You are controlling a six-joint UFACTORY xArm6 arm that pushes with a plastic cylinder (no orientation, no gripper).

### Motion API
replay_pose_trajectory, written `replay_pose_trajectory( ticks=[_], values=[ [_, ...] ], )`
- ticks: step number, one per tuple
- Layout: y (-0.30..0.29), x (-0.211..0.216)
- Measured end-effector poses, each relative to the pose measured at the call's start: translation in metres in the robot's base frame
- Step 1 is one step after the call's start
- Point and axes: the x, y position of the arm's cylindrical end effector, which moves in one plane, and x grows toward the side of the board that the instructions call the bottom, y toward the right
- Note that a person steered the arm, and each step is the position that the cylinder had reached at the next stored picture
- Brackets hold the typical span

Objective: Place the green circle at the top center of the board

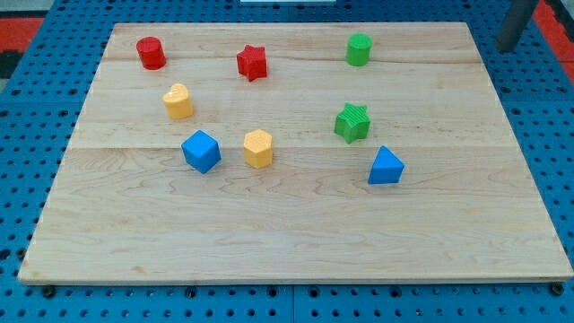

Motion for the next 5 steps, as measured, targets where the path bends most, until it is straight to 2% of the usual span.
replay_pose_trajectory(
  ticks=[1, 4, 5],
  values=[
    [-0.051, 0.000],
    [-0.051, -0.007],
    [-0.075, -0.003]
  ],
)
